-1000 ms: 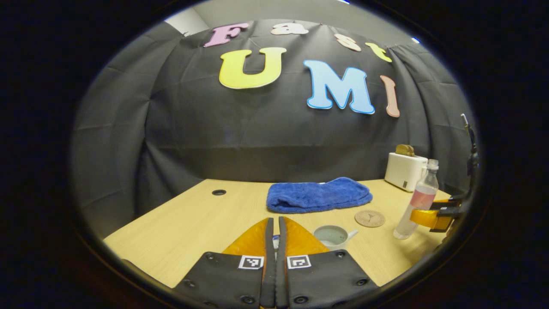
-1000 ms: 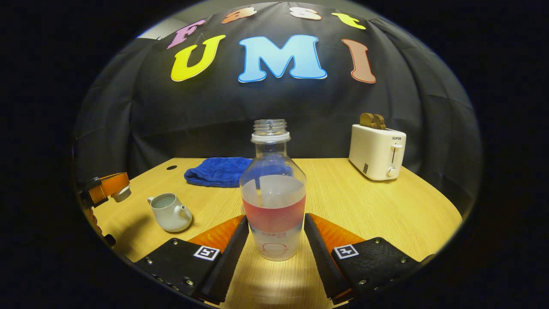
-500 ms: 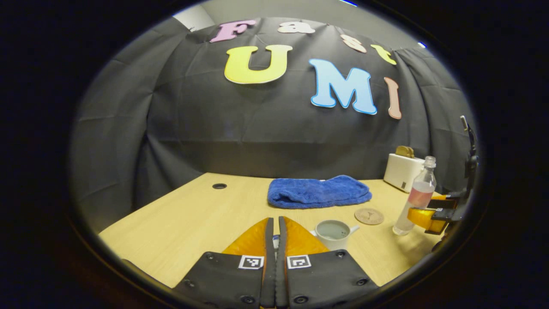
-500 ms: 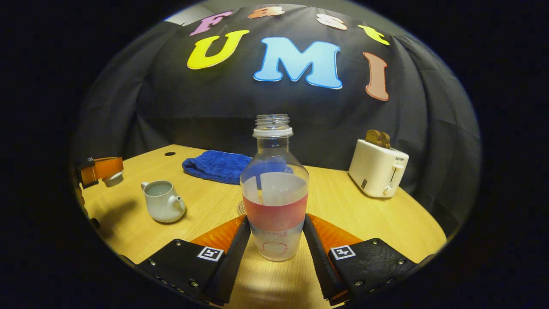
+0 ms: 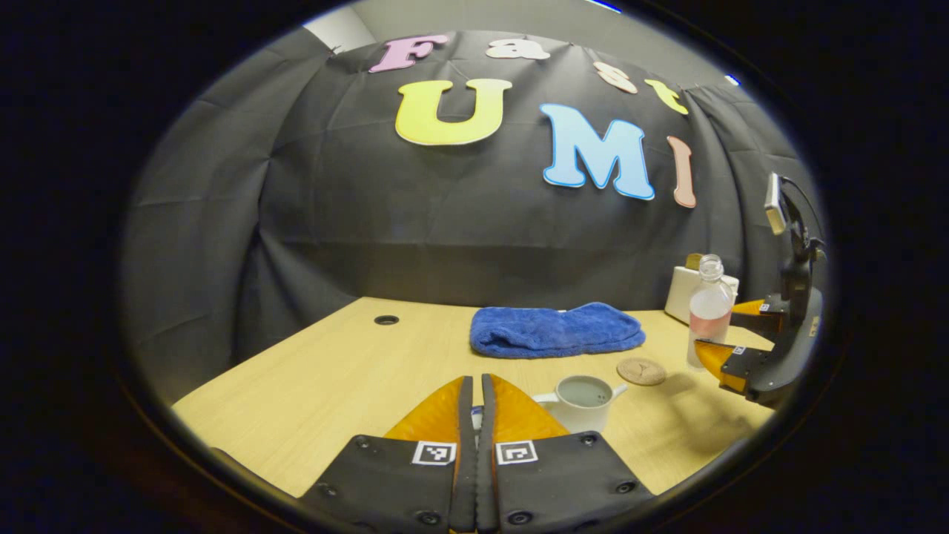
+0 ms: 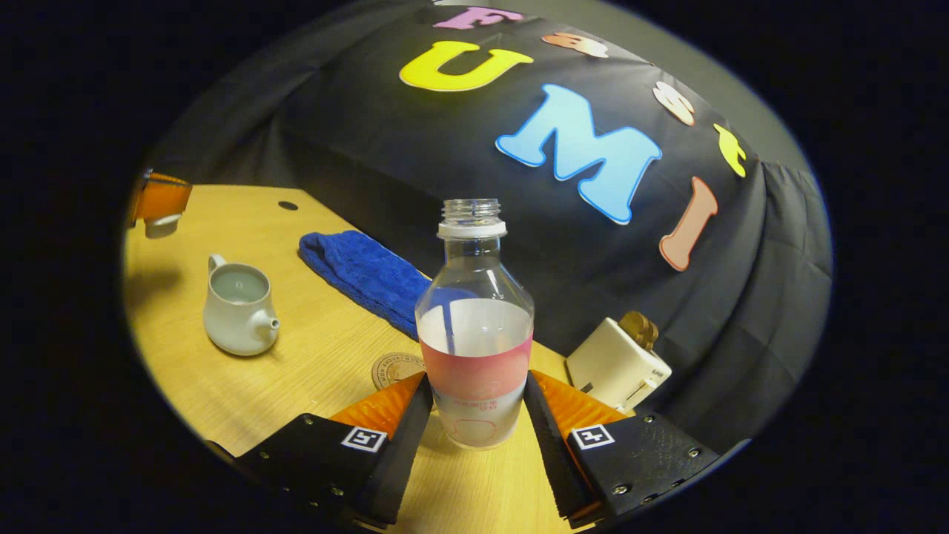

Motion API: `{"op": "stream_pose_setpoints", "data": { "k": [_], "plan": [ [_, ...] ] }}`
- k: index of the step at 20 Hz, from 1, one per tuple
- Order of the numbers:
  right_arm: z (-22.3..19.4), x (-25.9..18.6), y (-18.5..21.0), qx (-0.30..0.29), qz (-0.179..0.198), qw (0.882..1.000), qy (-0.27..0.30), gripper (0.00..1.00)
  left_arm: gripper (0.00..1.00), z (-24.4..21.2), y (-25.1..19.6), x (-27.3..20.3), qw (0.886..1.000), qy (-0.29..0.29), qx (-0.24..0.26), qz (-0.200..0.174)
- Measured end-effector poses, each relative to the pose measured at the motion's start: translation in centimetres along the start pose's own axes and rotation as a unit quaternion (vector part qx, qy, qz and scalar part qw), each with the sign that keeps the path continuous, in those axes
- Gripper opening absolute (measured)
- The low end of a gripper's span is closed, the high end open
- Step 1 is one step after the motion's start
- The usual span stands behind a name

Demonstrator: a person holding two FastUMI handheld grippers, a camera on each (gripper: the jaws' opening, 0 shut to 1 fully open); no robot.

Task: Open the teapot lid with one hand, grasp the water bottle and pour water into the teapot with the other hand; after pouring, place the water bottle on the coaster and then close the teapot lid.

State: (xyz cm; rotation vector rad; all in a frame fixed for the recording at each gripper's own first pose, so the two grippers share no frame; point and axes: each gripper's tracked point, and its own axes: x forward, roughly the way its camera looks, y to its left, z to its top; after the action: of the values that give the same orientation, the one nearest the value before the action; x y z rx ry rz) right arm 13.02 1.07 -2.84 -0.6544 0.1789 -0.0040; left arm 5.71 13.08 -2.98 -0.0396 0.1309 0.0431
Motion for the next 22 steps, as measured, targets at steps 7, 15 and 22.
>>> {"op": "stream_pose_setpoints", "data": {
  "k": [7,15,22],
  "plan": [
    [2.9,1.1,2.2,-0.174,-0.022,0.984,-0.041,0.76,0.06,-0.5,0.8,-0.2,1.000,0.005,-0.005,0.003],
    [4.4,1.8,4.5,-0.331,-0.040,0.939,-0.082,0.75,0.05,-1.0,2.1,-0.5,1.000,0.012,-0.005,0.011],
    [4.7,1.8,5.4,-0.421,-0.064,0.898,-0.109,0.75,0.07,-1.8,2.6,-0.4,1.000,0.020,-0.006,0.013]
  ]
}}
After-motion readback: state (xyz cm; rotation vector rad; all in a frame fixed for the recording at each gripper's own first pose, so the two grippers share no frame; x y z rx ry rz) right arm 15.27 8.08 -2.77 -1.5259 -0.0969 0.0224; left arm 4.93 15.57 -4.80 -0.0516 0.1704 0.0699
